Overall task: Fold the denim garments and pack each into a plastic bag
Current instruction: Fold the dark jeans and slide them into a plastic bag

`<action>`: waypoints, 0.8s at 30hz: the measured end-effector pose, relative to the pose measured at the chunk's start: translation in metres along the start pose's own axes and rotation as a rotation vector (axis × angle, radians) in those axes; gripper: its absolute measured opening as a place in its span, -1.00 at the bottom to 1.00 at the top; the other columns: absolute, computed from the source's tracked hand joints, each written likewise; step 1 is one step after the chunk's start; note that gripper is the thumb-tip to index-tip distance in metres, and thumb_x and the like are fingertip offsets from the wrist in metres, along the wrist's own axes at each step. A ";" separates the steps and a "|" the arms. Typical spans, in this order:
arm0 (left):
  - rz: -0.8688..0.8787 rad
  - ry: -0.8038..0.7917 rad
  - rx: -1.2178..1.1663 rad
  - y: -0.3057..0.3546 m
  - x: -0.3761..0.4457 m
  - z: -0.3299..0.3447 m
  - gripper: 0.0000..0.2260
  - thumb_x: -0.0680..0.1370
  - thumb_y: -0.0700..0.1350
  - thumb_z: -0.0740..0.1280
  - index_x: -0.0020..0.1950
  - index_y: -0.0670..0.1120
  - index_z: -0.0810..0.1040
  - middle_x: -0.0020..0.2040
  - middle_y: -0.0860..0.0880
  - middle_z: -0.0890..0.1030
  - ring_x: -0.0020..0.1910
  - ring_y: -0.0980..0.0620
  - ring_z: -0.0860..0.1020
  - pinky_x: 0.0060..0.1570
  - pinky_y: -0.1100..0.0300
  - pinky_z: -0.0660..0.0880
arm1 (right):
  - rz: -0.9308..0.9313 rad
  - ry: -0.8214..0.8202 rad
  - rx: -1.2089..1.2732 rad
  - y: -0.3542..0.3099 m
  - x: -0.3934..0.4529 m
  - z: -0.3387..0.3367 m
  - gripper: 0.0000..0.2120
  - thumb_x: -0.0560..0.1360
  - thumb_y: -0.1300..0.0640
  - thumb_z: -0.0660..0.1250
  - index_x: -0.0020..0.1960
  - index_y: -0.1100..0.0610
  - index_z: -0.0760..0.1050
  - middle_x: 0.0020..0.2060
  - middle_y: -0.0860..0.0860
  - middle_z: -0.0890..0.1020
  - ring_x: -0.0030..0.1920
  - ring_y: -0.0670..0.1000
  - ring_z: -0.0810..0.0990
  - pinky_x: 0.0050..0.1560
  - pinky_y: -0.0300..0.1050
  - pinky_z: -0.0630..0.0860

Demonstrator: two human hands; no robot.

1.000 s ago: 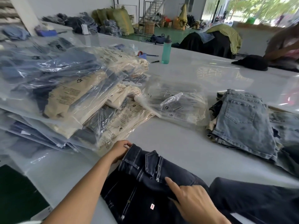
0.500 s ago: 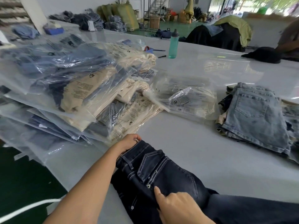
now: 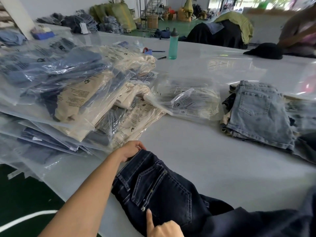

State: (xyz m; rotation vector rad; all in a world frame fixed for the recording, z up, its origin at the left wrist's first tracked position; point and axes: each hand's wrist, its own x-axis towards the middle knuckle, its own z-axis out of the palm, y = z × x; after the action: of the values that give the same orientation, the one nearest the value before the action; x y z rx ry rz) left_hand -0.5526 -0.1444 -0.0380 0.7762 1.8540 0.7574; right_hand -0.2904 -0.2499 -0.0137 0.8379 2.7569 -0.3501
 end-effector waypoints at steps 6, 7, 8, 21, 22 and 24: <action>0.043 0.248 -0.120 -0.002 -0.005 0.010 -0.85 0.49 -0.39 0.32 -0.15 -0.15 0.53 -0.10 -0.16 0.56 -0.18 -0.08 0.53 -0.31 0.15 0.53 | -0.034 0.080 -0.295 0.066 0.000 -0.029 -0.40 0.40 0.27 0.25 0.37 -0.17 0.40 -0.39 0.03 0.61 -0.31 0.08 0.63 -0.44 -0.16 -0.15; 0.057 0.293 -0.146 -0.001 -0.006 0.013 -0.86 0.49 -0.39 0.33 -0.13 -0.16 0.53 -0.09 -0.17 0.56 -0.17 -0.09 0.53 -0.29 0.15 0.53 | -0.036 0.047 -0.247 0.081 0.002 -0.027 -0.38 0.51 0.31 0.13 0.49 -0.12 0.20 -0.27 0.07 0.59 -0.13 0.17 0.62 -0.45 -0.14 -0.07; 0.068 0.328 -0.173 0.000 -0.007 0.017 -0.87 0.49 -0.38 0.34 -0.11 -0.16 0.54 -0.08 -0.17 0.57 -0.16 -0.10 0.53 -0.28 0.16 0.53 | -0.006 0.039 -0.204 0.091 0.004 -0.027 -0.38 0.55 0.31 0.06 0.53 -0.11 0.08 -0.24 0.09 0.55 -0.05 0.22 0.59 -0.44 -0.13 -0.03; -0.198 -0.079 -0.020 -0.013 -0.073 0.016 -0.69 0.60 0.11 0.22 0.03 -0.12 0.54 -0.07 -0.17 0.63 -0.09 -0.12 0.60 -0.18 0.15 0.52 | -0.001 0.170 -0.021 0.100 0.000 -0.007 -0.43 0.57 0.13 0.14 0.52 -0.17 0.10 0.03 0.17 0.60 0.06 0.23 0.54 -0.14 -0.03 0.30; -0.206 -0.110 -0.017 -0.017 -0.079 0.016 -0.73 0.61 0.08 0.20 0.01 -0.10 0.53 -0.10 -0.15 0.61 -0.15 -0.08 0.58 -0.20 0.16 0.51 | 0.010 0.173 0.025 0.101 0.000 -0.006 -0.44 0.55 0.12 0.15 0.51 -0.18 0.13 0.03 0.16 0.61 0.06 0.23 0.54 -0.10 -0.03 0.34; -0.216 -0.136 -0.028 -0.027 -0.091 0.015 -0.82 0.62 -0.06 0.17 0.03 -0.12 0.51 -0.11 -0.14 0.58 -0.17 -0.05 0.54 -0.11 0.11 0.51 | 0.019 0.172 0.098 0.102 0.000 -0.005 -0.44 0.52 0.12 0.17 0.48 -0.19 0.20 0.01 0.15 0.62 0.07 0.21 0.54 -0.02 -0.05 0.39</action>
State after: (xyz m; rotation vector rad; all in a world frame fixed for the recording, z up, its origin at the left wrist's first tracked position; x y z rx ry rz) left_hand -0.5125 -0.2293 -0.0162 0.5839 1.7665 0.5775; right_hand -0.2336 -0.1663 -0.0255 0.9596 2.9076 -0.4319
